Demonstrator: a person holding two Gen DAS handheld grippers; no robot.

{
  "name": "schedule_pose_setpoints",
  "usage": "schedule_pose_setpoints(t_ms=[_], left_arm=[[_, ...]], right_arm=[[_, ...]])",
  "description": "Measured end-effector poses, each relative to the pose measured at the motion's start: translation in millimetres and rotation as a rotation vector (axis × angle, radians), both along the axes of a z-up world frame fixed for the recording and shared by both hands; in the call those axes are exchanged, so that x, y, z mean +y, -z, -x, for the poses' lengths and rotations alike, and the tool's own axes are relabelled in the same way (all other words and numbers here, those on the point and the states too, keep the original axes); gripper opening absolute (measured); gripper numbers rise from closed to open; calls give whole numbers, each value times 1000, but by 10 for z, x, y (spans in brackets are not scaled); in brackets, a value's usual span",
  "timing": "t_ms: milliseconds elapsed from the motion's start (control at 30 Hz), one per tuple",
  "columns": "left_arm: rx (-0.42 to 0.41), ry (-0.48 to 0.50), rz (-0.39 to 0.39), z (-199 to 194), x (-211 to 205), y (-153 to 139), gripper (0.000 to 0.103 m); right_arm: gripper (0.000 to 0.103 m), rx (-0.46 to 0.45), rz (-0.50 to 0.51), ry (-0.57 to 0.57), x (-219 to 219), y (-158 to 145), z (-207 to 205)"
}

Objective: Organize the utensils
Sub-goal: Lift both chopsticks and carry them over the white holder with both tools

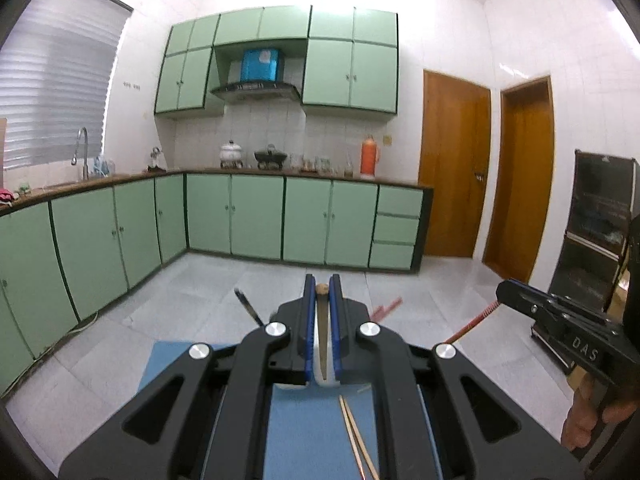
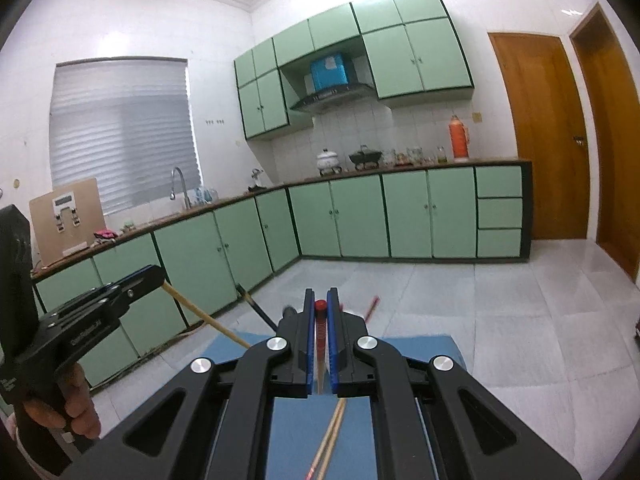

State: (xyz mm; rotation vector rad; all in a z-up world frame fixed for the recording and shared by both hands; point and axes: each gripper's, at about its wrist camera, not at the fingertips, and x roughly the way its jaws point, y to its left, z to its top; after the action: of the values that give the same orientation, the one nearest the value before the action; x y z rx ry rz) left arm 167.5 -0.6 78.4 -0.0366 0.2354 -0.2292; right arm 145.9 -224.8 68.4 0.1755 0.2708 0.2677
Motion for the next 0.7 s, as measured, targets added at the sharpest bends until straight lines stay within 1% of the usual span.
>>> schedule_pose_setpoints(t_ms=[200,300,367,433,567,700], left_arm=[[-61,-30,33,-244,9,-202,6],[-81,-46,42,-371,2,-256,6],[-84,-57,43,-509,-2,-266,6],[-85,-72,46,-689,-15,-245,6],[-65,-84,50,-1005,-45,-121,6],[-9,-79,63,-1316,-56,74,6]], right_arm=[[6,-81,-8,-5,68,-319,-225],[6,-102,-19,4,76,-431,-410],[6,-104,-7,19,73,-456,-564],[6,-93,15,36,87,-445,-745],[6,-36,54,49,114,-304,-1114],[6,30,86,47,168,-119,-1401]])
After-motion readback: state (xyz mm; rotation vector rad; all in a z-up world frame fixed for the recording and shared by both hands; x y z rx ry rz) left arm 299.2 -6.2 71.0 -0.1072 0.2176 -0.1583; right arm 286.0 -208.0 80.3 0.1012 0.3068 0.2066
